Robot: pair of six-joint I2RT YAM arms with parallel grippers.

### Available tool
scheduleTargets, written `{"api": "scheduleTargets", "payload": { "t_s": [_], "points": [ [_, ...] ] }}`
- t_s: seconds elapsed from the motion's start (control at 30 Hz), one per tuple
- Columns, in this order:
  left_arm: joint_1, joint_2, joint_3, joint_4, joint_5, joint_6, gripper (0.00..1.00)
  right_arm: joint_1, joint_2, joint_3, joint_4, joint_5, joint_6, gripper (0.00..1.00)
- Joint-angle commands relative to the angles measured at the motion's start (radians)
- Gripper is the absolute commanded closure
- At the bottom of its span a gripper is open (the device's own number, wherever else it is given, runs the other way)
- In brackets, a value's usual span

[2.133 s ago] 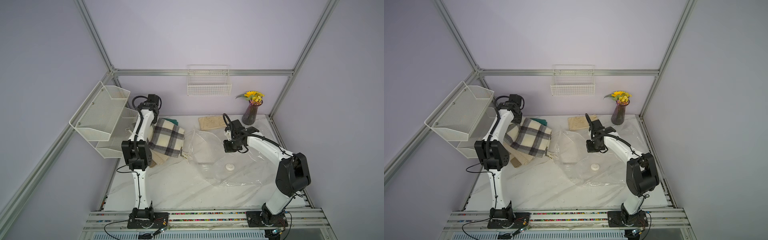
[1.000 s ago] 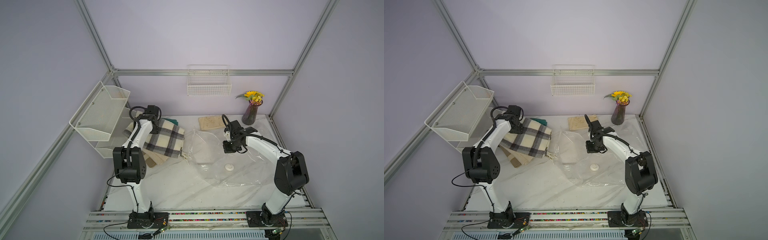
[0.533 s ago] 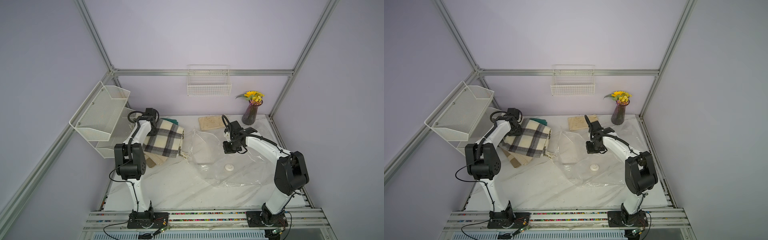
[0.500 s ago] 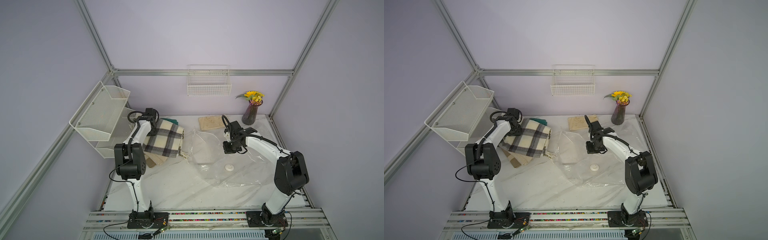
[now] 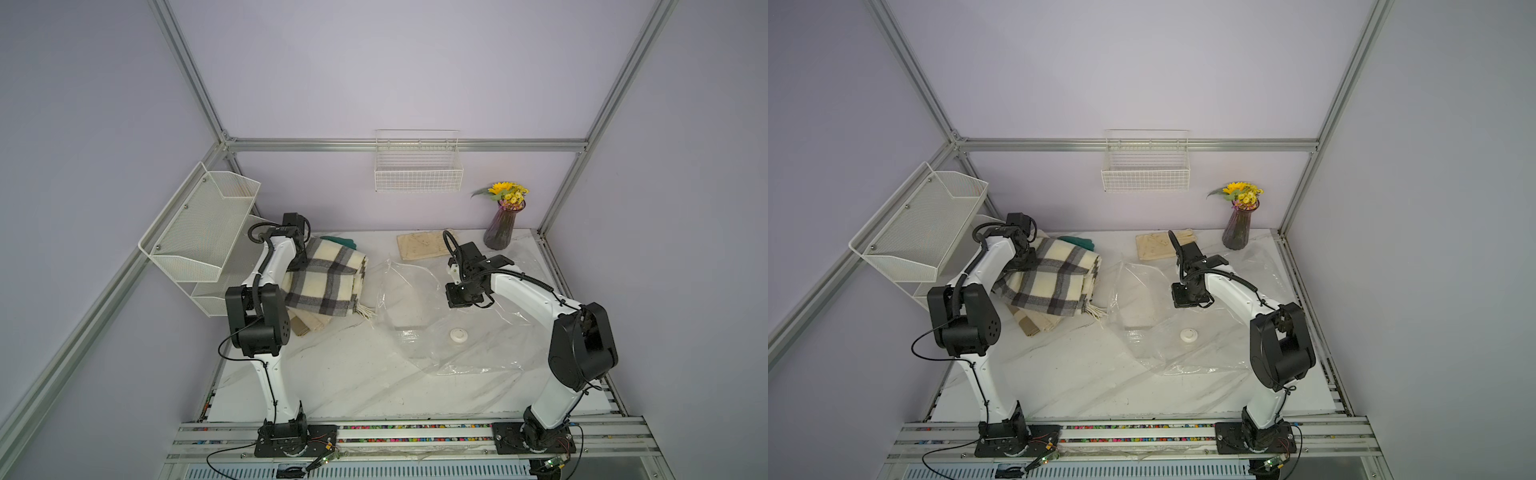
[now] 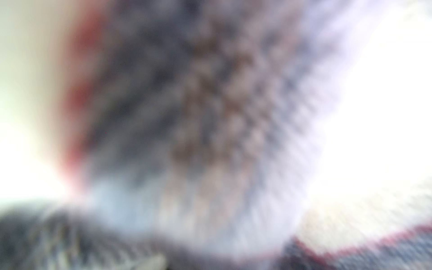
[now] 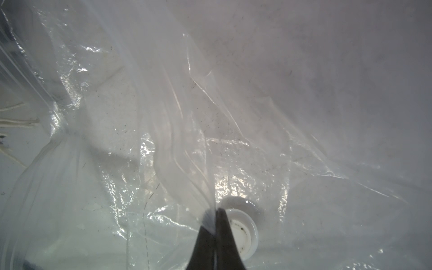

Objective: Take the scarf out of the vacuum bag
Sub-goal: Place the scarf at the center of the board.

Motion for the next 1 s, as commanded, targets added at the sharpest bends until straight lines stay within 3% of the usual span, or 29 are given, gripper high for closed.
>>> {"api": "scheduleTargets", "payload": {
  "t_s": [0.0,0.27,0.57,0.8,0.97],
  "points": [
    [-0.054,-0.039,0.085,-0.001,-0.095,0.061,0.82,0.007,-0.012,-0.004,0.002,-0.004,-0.015,1.00],
    [-0.093,0.024,0.226,-0.054,-0.259,0.149,0.86,0.007,-0.024,-0.015,0.008,0.002,-0.012,1.00],
    [-0.061,0.060,0.235,-0.057,-0.261,0.185,0.88,0.007,-0.025,-0.016,0.007,0.002,-0.010,1.00],
    [-0.061,-0.072,0.095,-0.079,-0.084,0.143,0.03,0.007,-0.022,-0.013,0.006,0.001,-0.009,1.00],
    [-0.063,-0.101,0.047,-0.153,0.030,0.131,0.00,0.009,-0.025,-0.010,0.006,-0.002,-0.011,1.00]
  ]
}}
